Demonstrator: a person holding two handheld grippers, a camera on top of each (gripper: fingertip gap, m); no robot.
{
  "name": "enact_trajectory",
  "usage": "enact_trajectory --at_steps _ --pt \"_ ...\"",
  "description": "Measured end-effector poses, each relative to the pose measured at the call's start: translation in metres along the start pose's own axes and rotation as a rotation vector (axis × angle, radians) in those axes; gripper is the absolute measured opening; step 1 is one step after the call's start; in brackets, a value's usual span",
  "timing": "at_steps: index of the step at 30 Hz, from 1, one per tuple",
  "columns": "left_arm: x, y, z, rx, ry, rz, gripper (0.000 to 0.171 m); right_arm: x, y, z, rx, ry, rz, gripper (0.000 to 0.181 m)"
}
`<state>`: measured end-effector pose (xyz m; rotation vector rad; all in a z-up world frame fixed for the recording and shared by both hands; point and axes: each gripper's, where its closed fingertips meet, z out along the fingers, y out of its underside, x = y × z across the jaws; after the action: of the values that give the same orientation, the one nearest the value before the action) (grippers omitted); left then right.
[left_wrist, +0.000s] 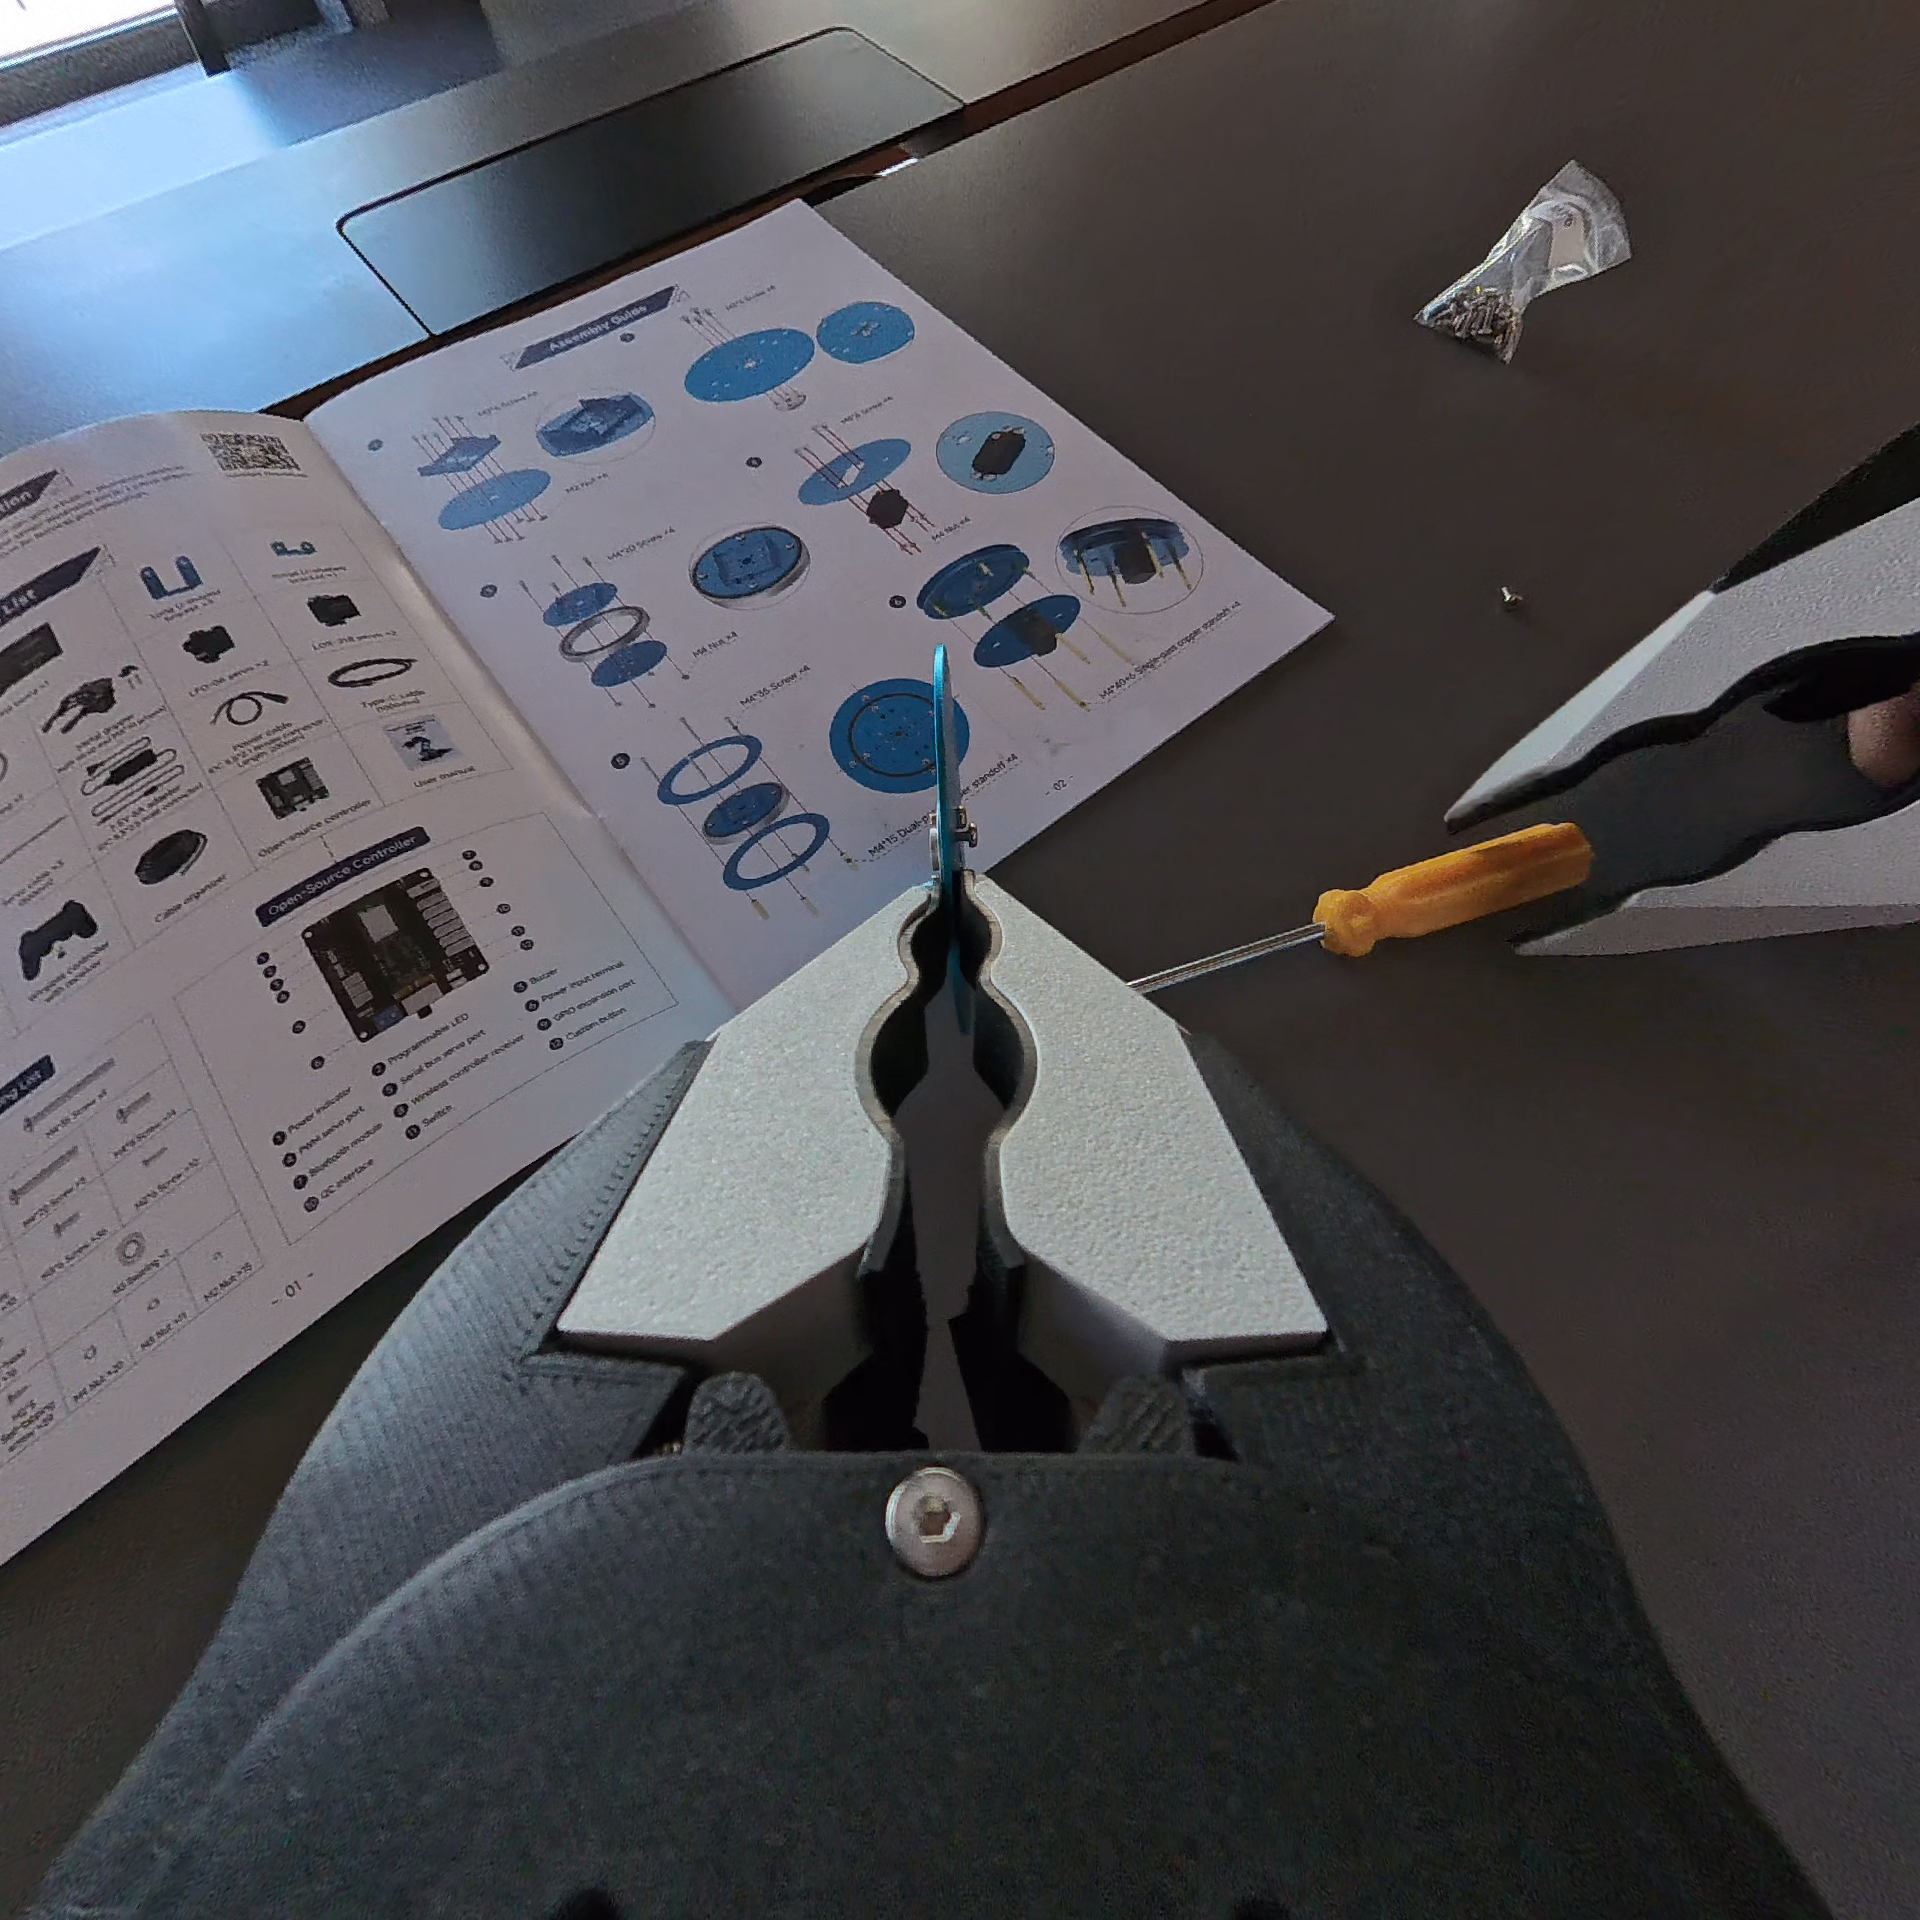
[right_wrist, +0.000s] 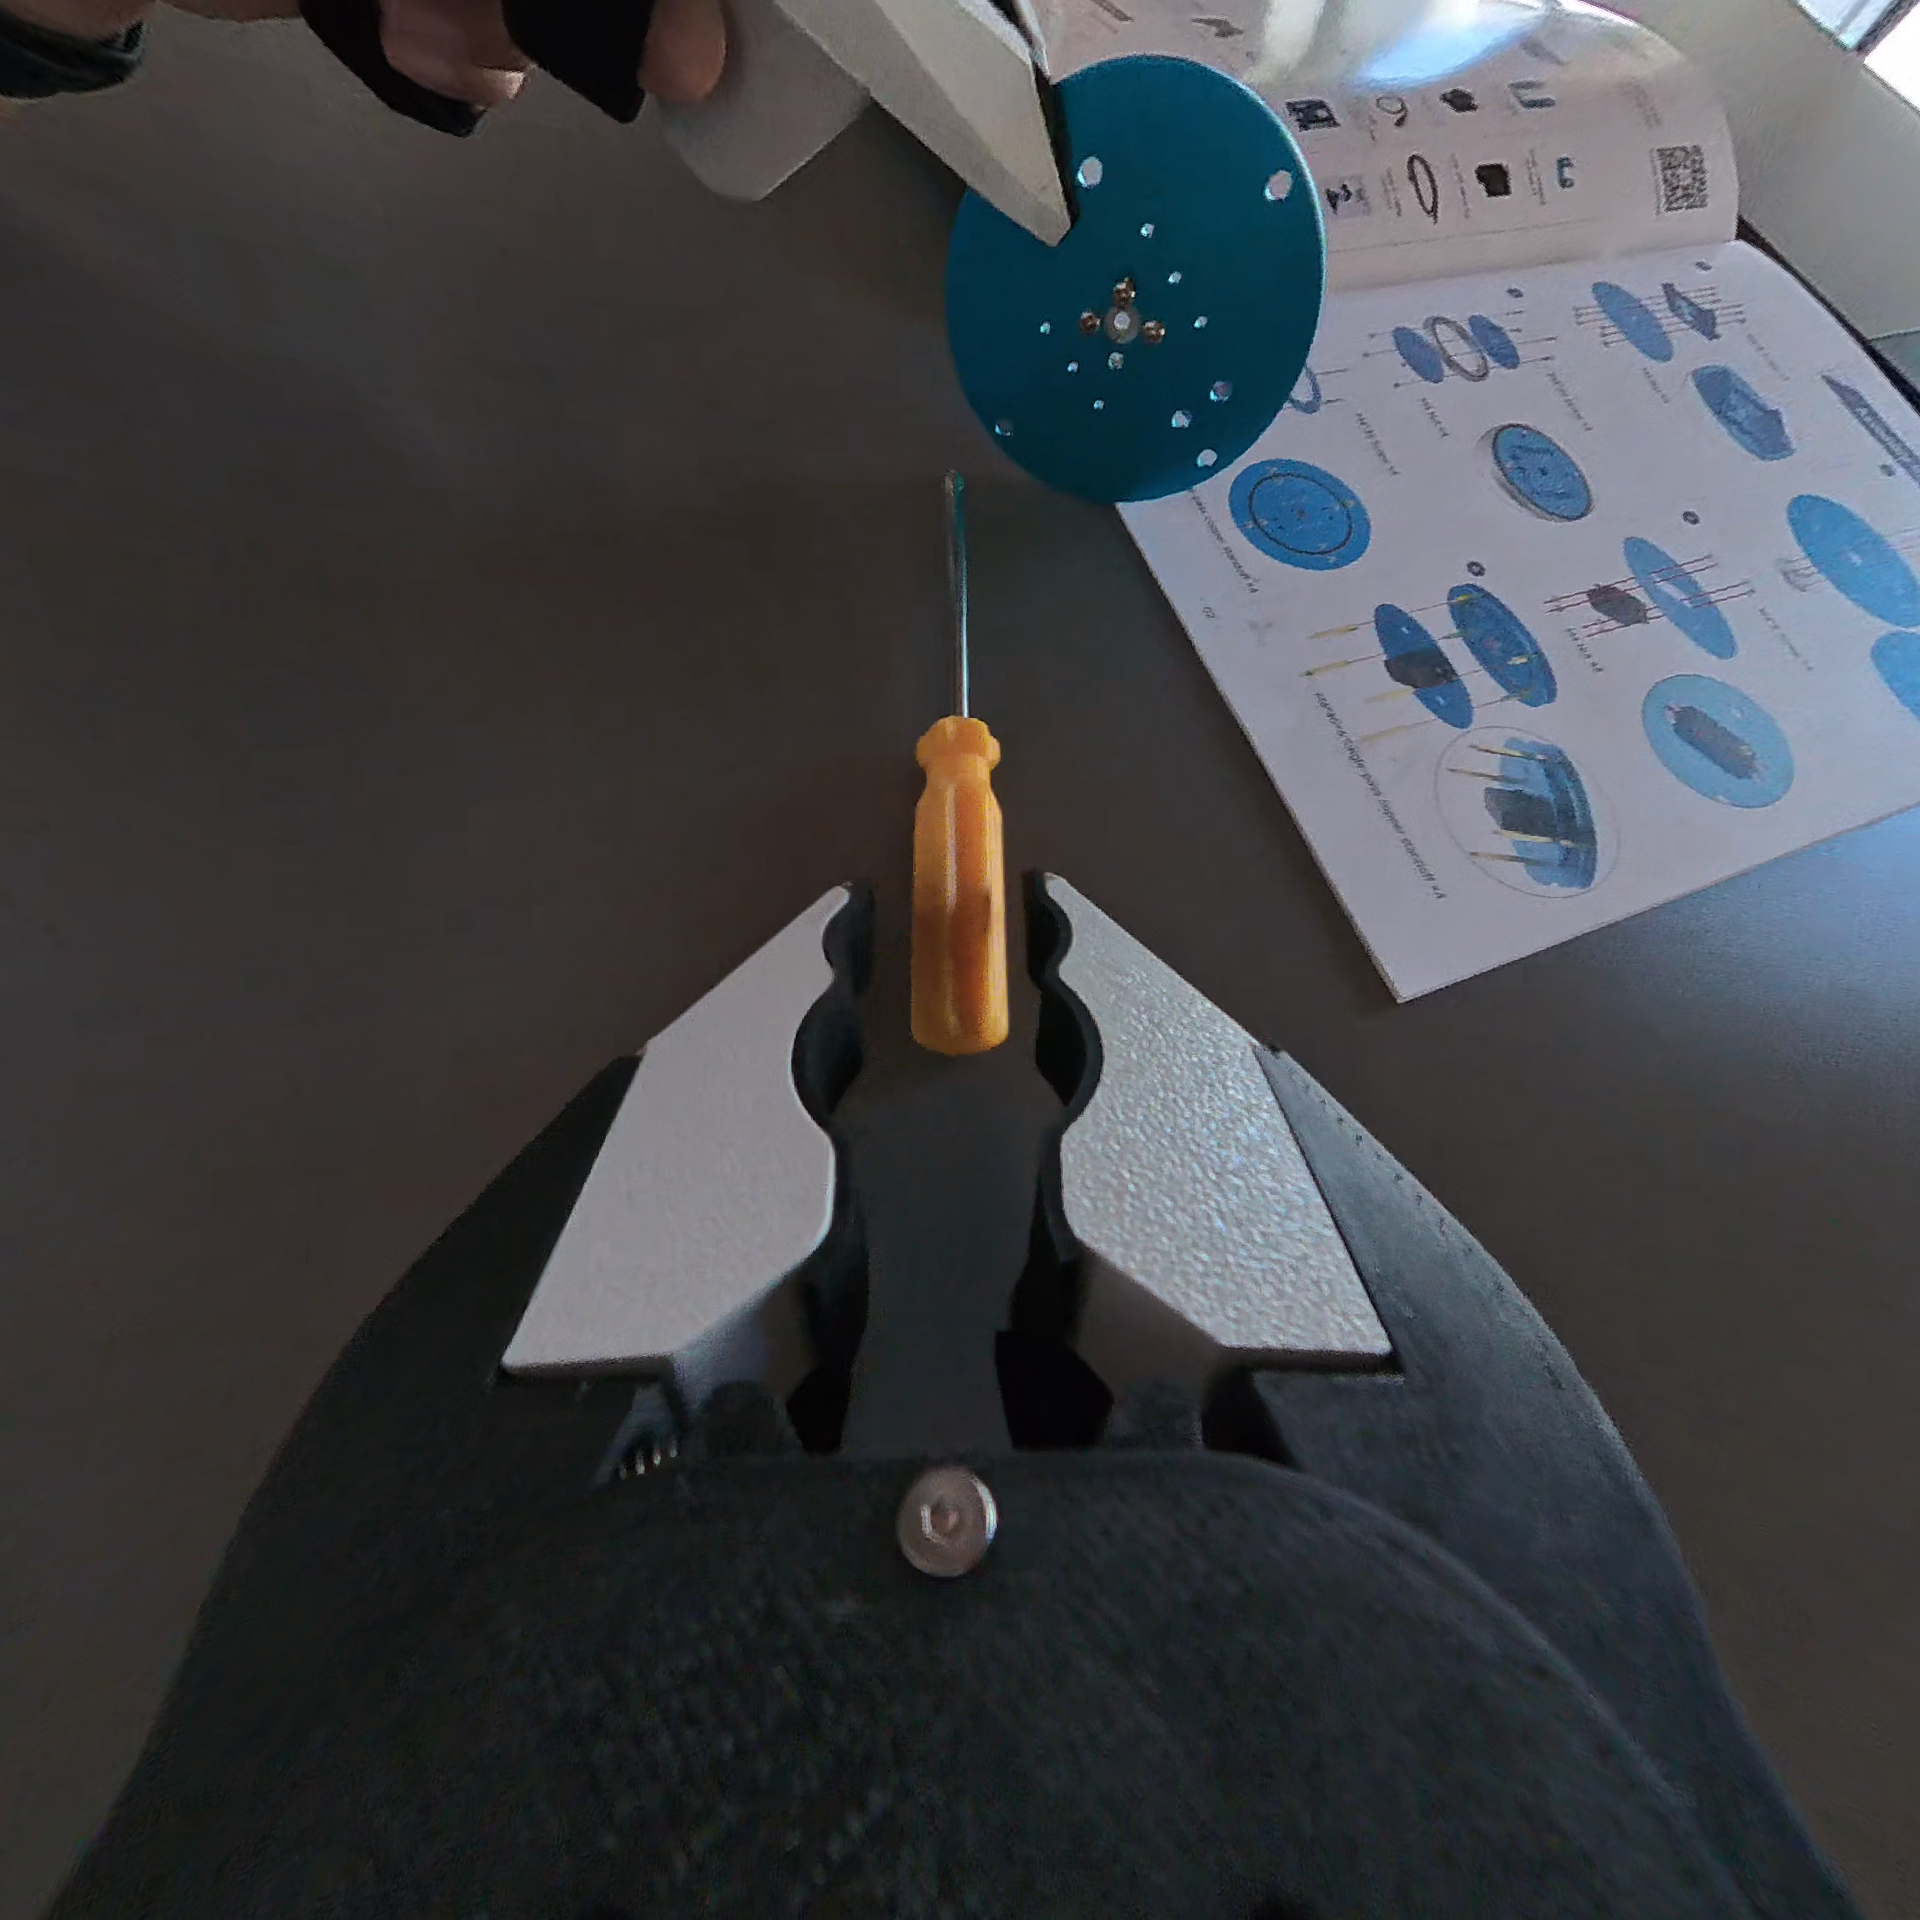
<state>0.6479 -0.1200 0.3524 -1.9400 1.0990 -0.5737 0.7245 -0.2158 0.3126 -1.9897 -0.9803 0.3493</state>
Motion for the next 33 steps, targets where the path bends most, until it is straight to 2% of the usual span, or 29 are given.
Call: enact_trajectory --at_steps 6,9,10,11,15,17,19,22,25,29,33 --pt "0.0 0.0 0.0 0.0 0.002 0.003 0.0 0.002 0.008 0.005 -0.055 -0.038 0.03 0.044" --pt "0.0 0.0 0.0 0.0 0.005 -0.001 0.0 0.001 0.008 0.005 -0.054 -0.046 0.029 0.044" --pt "0.0 0.0 0.0 0.0 0.006 -0.002 0.0 0.0 0.008 0.006 -0.057 -0.054 0.034 0.041" --pt "0.0 0.0 0.0 0.0 0.007 -0.002 0.0 0.0 0.009 0.005 -0.06 -0.066 0.046 0.021" --pt "-0.001 0.0 0.0 0.001 0.013 -0.013 0.0 0.0 0.009 0.005 -0.057 -0.103 0.101 0.018" --pt "-0.001 0.0 0.0 0.003 0.021 -0.024 0.0 0.002 0.003 0.001 -0.011 -0.091 0.09 0.018" --pt "0.0 0.0 0.0 0.004 0.034 -0.038 0.0 0.013 -0.009 -0.01 0.047 0.016 -0.011 0.018" --pt "0.003 0.0 0.0 0.002 0.063 -0.061 0.0 0.03 -0.026 -0.031 0.071 0.256 -0.281 0.017" --pt "0.007 0.0 0.0 0.001 0.079 -0.068 0.0 0.029 -0.031 -0.036 0.043 0.393 -0.499 0.017" --pt "0.009 0.0 0.0 -0.001 0.087 -0.067 0.0 0.033 -0.029 -0.033 -0.02 0.503 -0.631 0.017" --pt "0.009 0.0 0.0 -0.001 0.09 -0.074 0.0 0.037 -0.03 -0.032 -0.03 0.545 -0.655 0.017"
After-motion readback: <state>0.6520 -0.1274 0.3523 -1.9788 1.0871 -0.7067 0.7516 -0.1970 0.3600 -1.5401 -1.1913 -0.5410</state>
